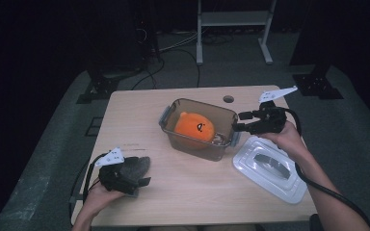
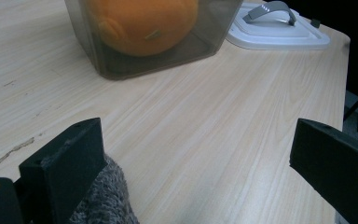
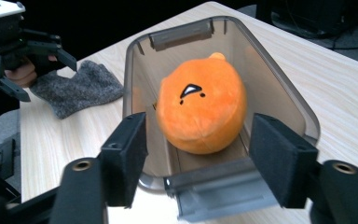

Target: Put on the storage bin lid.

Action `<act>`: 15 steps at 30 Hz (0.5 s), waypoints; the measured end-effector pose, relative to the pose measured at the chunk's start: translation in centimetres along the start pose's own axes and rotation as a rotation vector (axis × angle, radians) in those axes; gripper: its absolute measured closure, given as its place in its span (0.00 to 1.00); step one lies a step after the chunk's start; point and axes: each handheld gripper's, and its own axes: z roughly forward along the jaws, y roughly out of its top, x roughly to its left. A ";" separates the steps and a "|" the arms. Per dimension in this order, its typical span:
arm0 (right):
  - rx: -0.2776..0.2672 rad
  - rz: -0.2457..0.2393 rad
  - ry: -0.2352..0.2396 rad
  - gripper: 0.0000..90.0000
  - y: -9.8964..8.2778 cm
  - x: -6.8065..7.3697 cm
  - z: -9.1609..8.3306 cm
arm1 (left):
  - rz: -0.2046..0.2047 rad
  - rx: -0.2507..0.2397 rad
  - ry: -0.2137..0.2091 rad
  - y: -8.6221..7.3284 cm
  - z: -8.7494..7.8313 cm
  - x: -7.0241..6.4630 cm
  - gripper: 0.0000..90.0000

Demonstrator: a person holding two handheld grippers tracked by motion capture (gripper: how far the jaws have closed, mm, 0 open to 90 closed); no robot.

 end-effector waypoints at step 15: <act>0.010 0.017 -0.042 0.32 -2.7 0.0 -1.6 | 0.001 0.002 0.000 0.0 0.1 -0.1 0.03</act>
